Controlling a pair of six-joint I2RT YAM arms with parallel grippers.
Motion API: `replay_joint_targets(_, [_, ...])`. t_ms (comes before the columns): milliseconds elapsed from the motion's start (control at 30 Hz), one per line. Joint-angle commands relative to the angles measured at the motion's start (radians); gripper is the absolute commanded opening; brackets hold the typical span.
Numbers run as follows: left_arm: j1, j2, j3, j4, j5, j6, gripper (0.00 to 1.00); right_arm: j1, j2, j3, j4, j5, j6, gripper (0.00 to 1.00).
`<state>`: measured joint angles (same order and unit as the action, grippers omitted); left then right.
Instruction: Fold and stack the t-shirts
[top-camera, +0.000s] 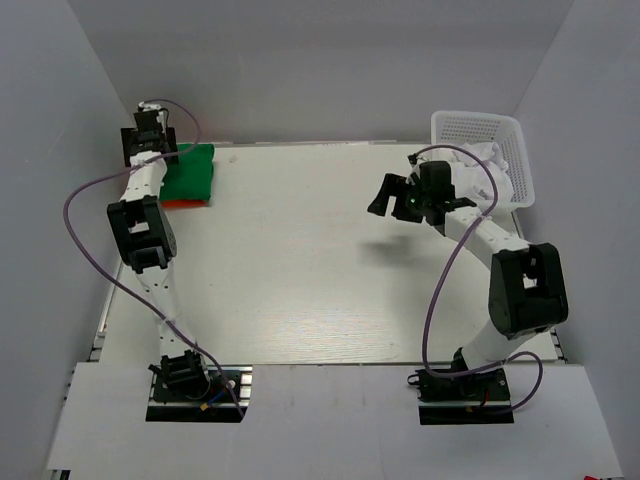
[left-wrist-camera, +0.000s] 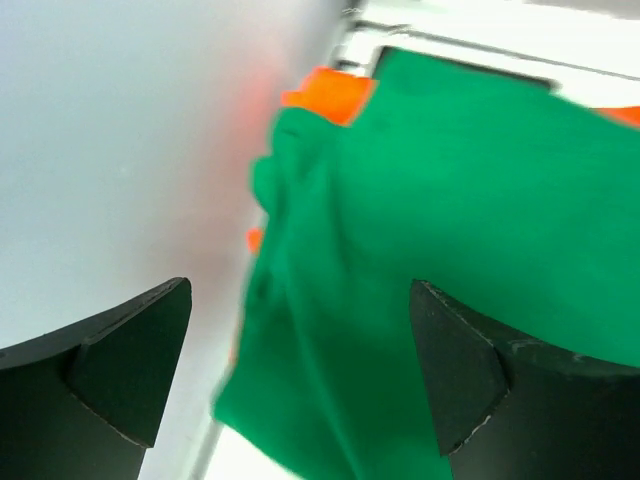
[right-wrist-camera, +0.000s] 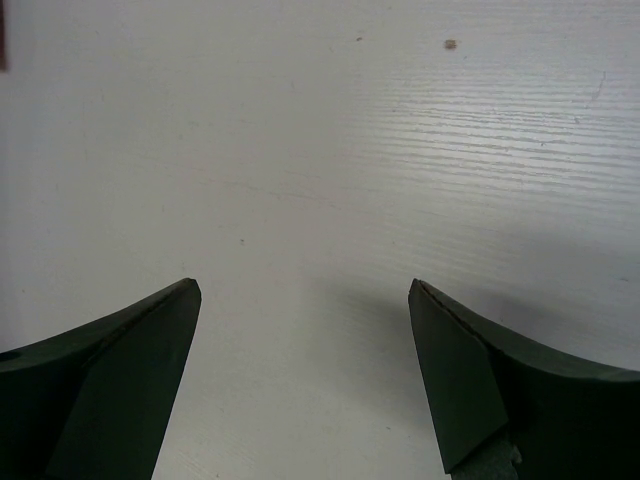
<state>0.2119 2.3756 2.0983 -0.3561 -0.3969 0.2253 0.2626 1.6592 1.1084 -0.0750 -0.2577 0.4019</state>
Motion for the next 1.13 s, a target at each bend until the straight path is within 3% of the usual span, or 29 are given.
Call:
replay_joint_targets(0, [-0.022,-0.231,0.042,-0.105,0.137,-0.157,1.0,0.004,-0.104,-0.05,0.012,0.034,-0.031,0.9])
replay_joint_targets(100, [-0.022,-0.346,-0.071,-0.103,0.342,-0.288,1.0,0.009,-0.186,-0.118,0.027,0.043,-0.035,0.9])
replay_joint_targets(233, [-0.087,-0.507,-0.259,-0.079,0.464,-0.394,1.0,0.012,-0.259,-0.226,0.063,0.052,-0.02,0.9])
replay_joint_targets(333, [-0.182,-0.649,-0.471,-0.054,0.506,-0.492,1.0,0.017,-0.305,-0.301,0.109,0.04,0.003,0.9])
replay_joint_targets(367, [-0.242,-0.708,-0.661,0.001,0.506,-0.526,1.0,0.021,-0.343,-0.317,0.116,0.034,0.006,0.9])
replay_joint_targets(400, [-0.27,-0.827,-0.757,0.123,0.518,-0.535,1.0,0.023,-0.357,-0.332,0.127,0.037,0.0,0.9])
replay_joint_targets(467, [-0.325,-0.921,-0.985,0.199,0.491,-0.601,1.0,0.029,-0.378,-0.38,0.13,0.078,-0.009,0.9])
replay_joint_targets(633, [-0.459,-1.046,-1.236,0.246,0.469,-0.681,1.0,0.029,-0.403,-0.429,0.145,0.078,-0.049,0.9])
replay_joint_targets(667, [-0.471,-1.078,-1.308,0.271,0.521,-0.69,1.0,0.029,-0.409,-0.477,0.165,0.065,-0.045,0.9])
replay_joint_targets(1100, [-0.505,-1.233,-1.382,0.263,0.461,-0.649,1.0,0.03,-0.501,-0.578,0.31,0.003,-0.041,0.9])
